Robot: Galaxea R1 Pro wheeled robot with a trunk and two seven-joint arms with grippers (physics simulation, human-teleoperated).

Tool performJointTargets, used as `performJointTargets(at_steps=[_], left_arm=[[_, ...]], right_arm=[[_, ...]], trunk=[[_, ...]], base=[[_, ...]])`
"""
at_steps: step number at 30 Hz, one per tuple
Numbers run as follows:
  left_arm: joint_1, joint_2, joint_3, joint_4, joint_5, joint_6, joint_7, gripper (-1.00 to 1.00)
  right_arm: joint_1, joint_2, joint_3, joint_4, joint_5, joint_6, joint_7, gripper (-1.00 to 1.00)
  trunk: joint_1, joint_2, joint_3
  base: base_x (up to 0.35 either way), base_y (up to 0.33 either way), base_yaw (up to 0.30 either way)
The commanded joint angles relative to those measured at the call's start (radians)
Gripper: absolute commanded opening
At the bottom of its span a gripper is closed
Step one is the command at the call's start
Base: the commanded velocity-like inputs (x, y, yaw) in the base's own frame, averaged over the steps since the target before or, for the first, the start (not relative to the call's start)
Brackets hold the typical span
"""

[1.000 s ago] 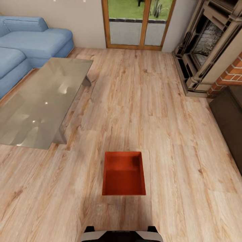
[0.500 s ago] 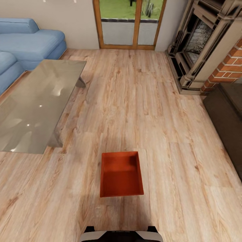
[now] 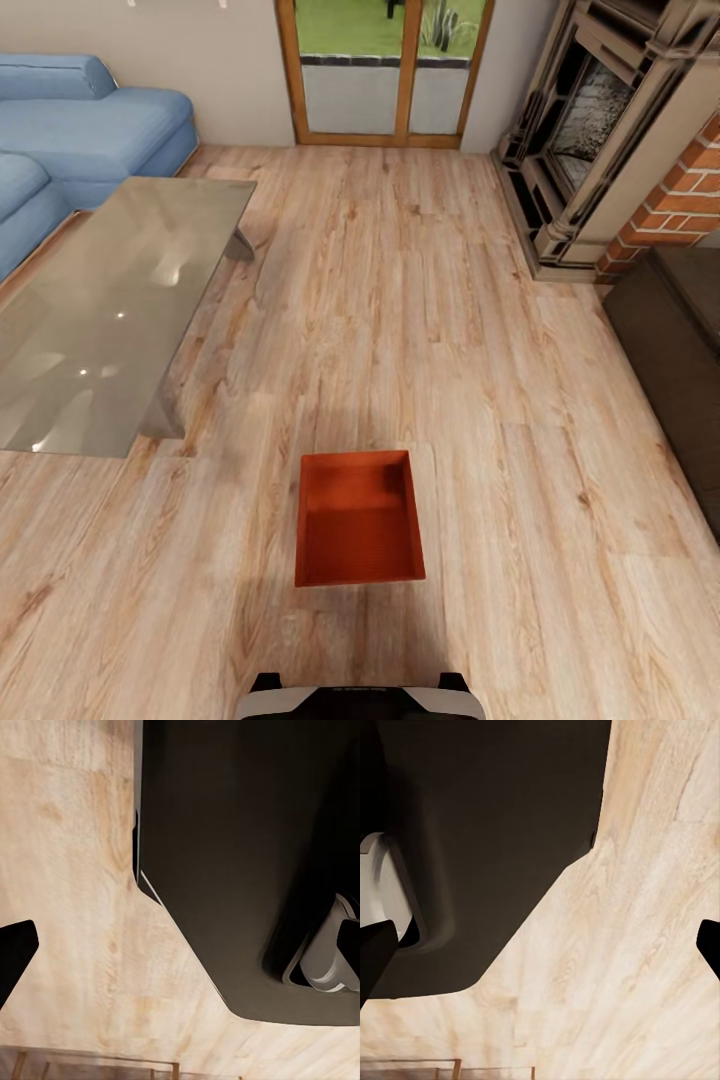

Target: Move the two storage containers from the living room to the garage. In the garage, place one container on the floor and stack the other container on top of it (either order is fine).

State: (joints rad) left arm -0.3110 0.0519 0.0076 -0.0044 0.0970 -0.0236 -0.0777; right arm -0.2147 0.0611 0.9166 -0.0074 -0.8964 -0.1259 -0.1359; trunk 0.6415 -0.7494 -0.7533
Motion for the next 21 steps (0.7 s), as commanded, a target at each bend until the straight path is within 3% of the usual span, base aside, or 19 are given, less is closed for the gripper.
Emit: performJointTargets(at_steps=[1,21], left_arm=[[0.000,0.000,0.000,0.001,0.010,-0.002,-0.005,1.00],[0.000,0.000,0.000,0.001,0.009,-0.002,-0.005,1.00]], right_arm=[[0.000,0.000,0.008,0.000,-0.008,-0.002,-0.004,1.00],[0.000,0.000,0.008,0.000,-0.008,-0.003,-0.004,1.00]], trunk=[[0.000,-0.001,-0.001],[0.000,-0.001,-0.001]], base=[[0.000,-0.008,0.000],[0.000,-0.025,0.000]])
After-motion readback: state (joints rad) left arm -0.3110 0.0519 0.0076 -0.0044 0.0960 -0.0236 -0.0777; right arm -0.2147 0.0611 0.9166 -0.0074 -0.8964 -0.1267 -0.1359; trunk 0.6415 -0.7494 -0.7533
